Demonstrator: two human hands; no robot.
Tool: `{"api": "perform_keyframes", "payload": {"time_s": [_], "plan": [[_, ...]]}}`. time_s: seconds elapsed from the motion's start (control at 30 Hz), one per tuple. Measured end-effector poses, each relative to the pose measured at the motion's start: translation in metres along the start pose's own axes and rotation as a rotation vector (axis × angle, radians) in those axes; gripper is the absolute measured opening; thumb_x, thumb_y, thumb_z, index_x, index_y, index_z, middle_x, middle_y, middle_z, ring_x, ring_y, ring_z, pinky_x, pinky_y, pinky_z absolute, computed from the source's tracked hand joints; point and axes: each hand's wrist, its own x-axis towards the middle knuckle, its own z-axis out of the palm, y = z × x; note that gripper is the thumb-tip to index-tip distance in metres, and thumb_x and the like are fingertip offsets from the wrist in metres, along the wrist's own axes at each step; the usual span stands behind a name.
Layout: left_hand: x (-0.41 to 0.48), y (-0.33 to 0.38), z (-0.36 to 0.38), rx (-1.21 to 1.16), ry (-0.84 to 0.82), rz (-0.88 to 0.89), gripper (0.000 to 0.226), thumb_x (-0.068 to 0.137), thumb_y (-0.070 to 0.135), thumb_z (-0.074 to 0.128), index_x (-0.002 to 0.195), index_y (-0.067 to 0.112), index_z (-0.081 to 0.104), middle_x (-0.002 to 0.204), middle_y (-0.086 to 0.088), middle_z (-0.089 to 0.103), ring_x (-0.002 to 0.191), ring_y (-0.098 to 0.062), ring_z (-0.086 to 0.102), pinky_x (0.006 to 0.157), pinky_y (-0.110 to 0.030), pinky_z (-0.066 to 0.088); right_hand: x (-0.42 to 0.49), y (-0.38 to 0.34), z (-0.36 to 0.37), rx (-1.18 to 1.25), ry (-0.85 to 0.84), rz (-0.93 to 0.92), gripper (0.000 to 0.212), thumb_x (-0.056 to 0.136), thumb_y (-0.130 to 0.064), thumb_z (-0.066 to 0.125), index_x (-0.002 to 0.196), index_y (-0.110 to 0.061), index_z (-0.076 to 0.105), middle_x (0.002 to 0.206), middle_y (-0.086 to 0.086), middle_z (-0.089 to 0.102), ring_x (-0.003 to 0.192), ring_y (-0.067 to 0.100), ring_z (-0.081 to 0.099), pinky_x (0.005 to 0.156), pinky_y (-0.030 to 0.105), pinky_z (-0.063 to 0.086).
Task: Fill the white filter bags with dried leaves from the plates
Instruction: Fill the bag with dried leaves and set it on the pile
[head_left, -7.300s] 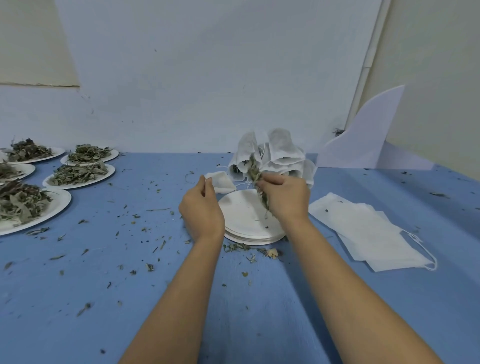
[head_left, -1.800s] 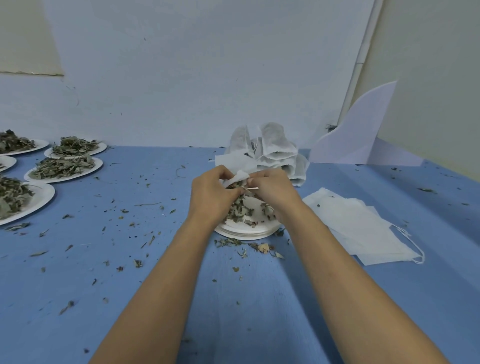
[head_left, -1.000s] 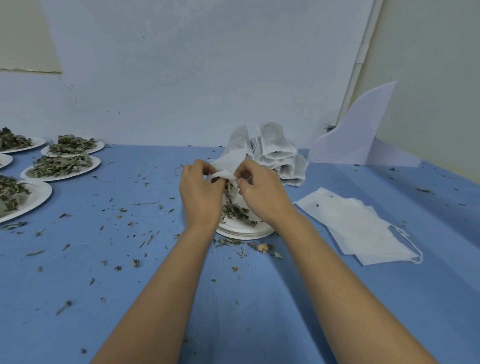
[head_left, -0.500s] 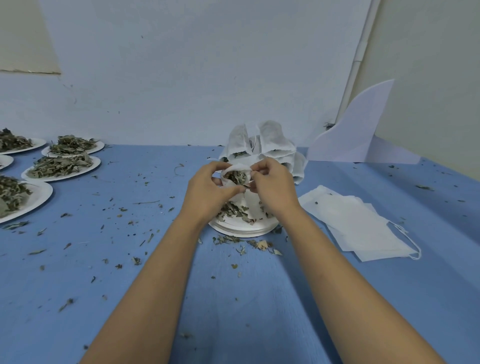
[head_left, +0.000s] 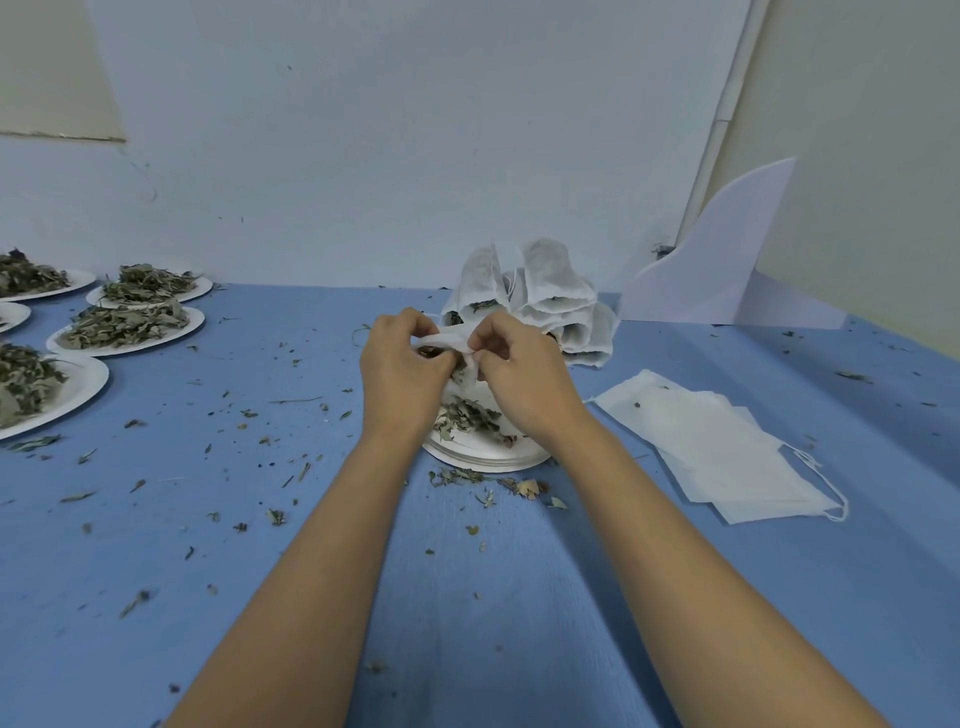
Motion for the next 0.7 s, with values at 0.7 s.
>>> {"api": "perform_keyframes", "payload": {"time_s": [0.7], "plan": [[-0.003, 0.002, 0.006, -0.056, -0.065, -0.062, 0.011, 0.085, 0.012, 0.062, 0.093, 0.019, 0.061, 0.105, 0.001, 0.059, 0.078, -0.004, 0.052, 0.064, -0.004, 0.039, 0.002, 0.009, -0.002, -0.076, 0.176, 0.065, 0.014, 0.09, -0.004, 0.052, 0.095, -0.01, 0.064, 0.084, -0.004, 0.061, 0.079, 0.009, 0.055, 0.068, 0.017, 0.041]]}}
